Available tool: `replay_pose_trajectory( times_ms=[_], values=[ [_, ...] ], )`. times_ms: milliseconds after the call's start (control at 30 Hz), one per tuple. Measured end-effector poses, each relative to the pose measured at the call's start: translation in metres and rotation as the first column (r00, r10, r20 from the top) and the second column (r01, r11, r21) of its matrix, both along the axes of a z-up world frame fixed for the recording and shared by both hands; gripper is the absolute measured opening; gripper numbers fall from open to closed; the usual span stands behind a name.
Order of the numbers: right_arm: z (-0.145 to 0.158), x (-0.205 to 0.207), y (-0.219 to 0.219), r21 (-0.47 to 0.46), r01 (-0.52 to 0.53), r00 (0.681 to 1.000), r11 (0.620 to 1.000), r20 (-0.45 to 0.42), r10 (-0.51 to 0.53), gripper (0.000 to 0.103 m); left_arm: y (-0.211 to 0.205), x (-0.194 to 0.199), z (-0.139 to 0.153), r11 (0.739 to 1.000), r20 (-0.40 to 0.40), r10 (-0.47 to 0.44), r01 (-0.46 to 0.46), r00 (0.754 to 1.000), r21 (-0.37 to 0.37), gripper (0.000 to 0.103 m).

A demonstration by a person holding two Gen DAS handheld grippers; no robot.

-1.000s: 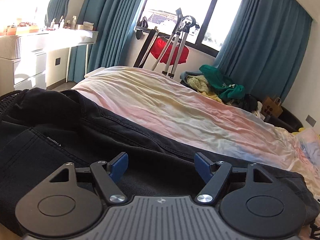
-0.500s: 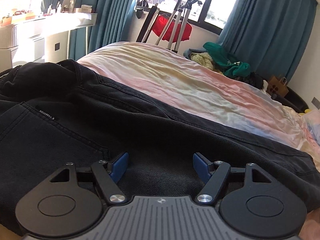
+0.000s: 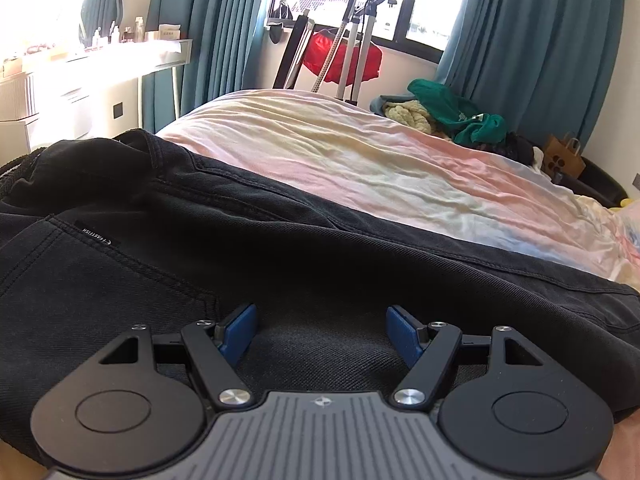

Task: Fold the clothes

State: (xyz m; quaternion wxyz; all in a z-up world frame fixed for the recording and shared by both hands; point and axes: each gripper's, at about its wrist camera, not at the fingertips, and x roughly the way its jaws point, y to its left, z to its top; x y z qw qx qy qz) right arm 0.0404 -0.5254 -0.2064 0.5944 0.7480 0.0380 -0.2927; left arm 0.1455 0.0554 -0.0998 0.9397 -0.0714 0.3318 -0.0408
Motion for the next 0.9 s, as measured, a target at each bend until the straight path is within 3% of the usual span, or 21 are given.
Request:
replay_pose_trajectory(
  times_ms=[267, 533, 667, 700, 767, 900],
  values=[
    [0.005, 0.033, -0.004, -0.109, -0.137, 0.990, 0.985, -0.027, 0.135, 0.073, 0.004, -0.004, 0.002, 1.000, 0.003, 0.010, -0.010, 1.000, -0.026, 0.073],
    [0.009, 0.069, -0.014, -0.237, -0.276, 0.961, 0.931, -0.074, 0.266, 0.073, 0.005, -0.007, 0.001, 0.999, 0.014, 0.017, -0.017, 1.000, -0.031, 0.073],
    [0.013, 0.074, -0.016, -0.287, -0.294, 0.956, 0.912, -0.110, 0.273, 0.070, 0.004, -0.008, 0.001, 0.999, 0.019, 0.021, -0.020, 1.000, -0.029, 0.073],
    [0.014, 0.075, -0.016, -0.299, -0.298, 0.954, 0.906, -0.119, 0.275, 0.066, 0.004, -0.008, 0.001, 0.999, 0.020, 0.021, -0.020, 1.000, -0.029, 0.073],
    [0.017, 0.078, -0.017, -0.323, -0.307, 0.951, 0.895, -0.137, 0.277, 0.028, 0.004, -0.009, 0.001, 0.999, 0.023, 0.021, -0.021, 1.000, -0.029, 0.073],
    [0.025, 0.079, -0.017, -0.376, -0.313, 0.949, 0.872, -0.157, 0.273, 0.018, 0.004, -0.010, 0.002, 1.000, 0.030, 0.017, -0.017, 0.999, -0.021, 0.073]
  ],
)
